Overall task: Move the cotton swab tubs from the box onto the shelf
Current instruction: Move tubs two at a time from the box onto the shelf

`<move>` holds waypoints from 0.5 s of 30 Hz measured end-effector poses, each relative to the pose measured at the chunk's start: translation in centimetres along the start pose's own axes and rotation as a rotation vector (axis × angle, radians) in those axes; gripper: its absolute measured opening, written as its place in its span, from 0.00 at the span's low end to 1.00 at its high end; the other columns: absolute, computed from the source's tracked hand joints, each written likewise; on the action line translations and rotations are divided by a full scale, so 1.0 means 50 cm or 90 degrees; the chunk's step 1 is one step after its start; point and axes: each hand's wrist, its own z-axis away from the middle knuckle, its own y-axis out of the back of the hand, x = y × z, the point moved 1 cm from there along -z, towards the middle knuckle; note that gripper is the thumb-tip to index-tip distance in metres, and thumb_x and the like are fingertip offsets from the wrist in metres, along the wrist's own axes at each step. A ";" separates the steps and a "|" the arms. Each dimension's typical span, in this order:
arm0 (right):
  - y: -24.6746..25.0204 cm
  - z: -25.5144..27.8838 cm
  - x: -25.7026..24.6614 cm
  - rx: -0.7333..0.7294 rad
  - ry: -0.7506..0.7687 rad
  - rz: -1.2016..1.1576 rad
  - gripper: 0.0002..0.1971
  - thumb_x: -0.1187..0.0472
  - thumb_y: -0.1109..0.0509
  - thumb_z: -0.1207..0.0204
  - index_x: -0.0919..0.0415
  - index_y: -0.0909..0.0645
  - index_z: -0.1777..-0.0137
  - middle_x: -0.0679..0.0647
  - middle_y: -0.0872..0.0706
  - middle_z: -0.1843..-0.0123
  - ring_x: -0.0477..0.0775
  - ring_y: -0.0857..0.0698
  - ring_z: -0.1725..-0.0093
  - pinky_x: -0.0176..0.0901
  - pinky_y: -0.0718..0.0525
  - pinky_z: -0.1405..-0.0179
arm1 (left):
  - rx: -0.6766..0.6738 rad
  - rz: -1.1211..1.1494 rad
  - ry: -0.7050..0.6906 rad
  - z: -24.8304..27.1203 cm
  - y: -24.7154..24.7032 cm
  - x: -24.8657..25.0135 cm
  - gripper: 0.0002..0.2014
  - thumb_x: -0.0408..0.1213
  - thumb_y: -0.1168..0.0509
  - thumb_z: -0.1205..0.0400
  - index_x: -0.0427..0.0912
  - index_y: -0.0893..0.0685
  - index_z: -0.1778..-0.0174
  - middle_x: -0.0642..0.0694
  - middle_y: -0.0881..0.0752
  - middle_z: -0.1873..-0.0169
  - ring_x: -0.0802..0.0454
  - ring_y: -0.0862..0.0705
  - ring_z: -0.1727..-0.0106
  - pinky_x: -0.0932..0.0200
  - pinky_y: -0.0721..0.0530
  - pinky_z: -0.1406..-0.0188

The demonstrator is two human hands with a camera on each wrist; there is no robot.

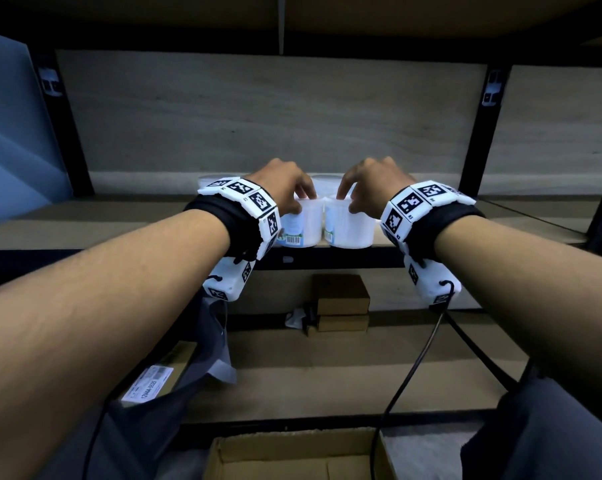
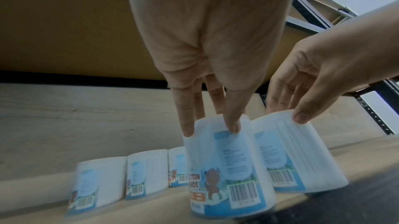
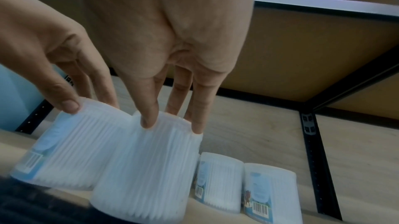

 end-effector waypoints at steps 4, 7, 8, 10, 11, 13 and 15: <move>-0.016 -0.026 0.010 0.020 0.005 -0.011 0.16 0.66 0.21 0.31 0.41 0.11 0.52 0.51 0.12 0.44 0.59 0.22 0.35 0.45 0.21 0.45 | 0.003 0.013 0.004 -0.022 -0.015 -0.014 0.18 0.31 0.27 0.23 0.49 0.11 0.38 0.48 0.09 0.44 0.54 0.13 0.45 0.70 0.28 0.44; -0.027 -0.044 0.017 0.020 0.002 -0.029 0.16 0.66 0.19 0.32 0.40 0.12 0.54 0.51 0.12 0.44 0.58 0.22 0.35 0.43 0.21 0.45 | -0.004 0.020 0.010 -0.043 -0.024 -0.025 0.18 0.31 0.26 0.24 0.49 0.11 0.39 0.48 0.09 0.45 0.54 0.13 0.46 0.69 0.27 0.40; -0.029 -0.050 0.019 0.022 0.010 -0.030 0.16 0.67 0.19 0.32 0.42 0.11 0.53 0.51 0.11 0.45 0.56 0.21 0.35 0.42 0.21 0.45 | -0.003 0.024 0.011 -0.050 -0.026 -0.029 0.18 0.31 0.26 0.24 0.49 0.11 0.39 0.48 0.09 0.45 0.55 0.13 0.46 0.68 0.27 0.39; -0.036 -0.062 0.025 0.026 0.019 -0.034 0.16 0.67 0.19 0.32 0.45 0.10 0.50 0.49 0.10 0.46 0.54 0.22 0.35 0.40 0.22 0.45 | 0.000 0.033 0.013 -0.065 -0.033 -0.036 0.18 0.30 0.26 0.24 0.48 0.11 0.38 0.47 0.09 0.45 0.55 0.14 0.46 0.70 0.28 0.41; -0.040 -0.070 0.027 0.026 0.018 -0.041 0.16 0.68 0.19 0.32 0.45 0.10 0.50 0.49 0.10 0.46 0.54 0.22 0.35 0.40 0.23 0.44 | 0.002 0.035 0.015 -0.071 -0.036 -0.040 0.18 0.30 0.26 0.24 0.47 0.11 0.38 0.47 0.09 0.44 0.54 0.14 0.45 0.70 0.30 0.41; -0.049 -0.088 0.033 0.027 0.015 -0.047 0.16 0.67 0.19 0.32 0.45 0.10 0.51 0.51 0.11 0.47 0.54 0.21 0.36 0.42 0.23 0.41 | 0.005 0.038 0.020 -0.086 -0.042 -0.049 0.18 0.30 0.26 0.24 0.46 0.11 0.38 0.47 0.10 0.44 0.55 0.15 0.44 0.69 0.33 0.39; -0.059 -0.106 0.035 0.019 0.013 -0.048 0.16 0.67 0.19 0.33 0.45 0.10 0.52 0.51 0.11 0.48 0.54 0.20 0.38 0.43 0.23 0.38 | 0.002 0.043 0.028 -0.102 -0.049 -0.060 0.18 0.31 0.25 0.24 0.47 0.11 0.38 0.48 0.09 0.44 0.58 0.17 0.47 0.70 0.32 0.40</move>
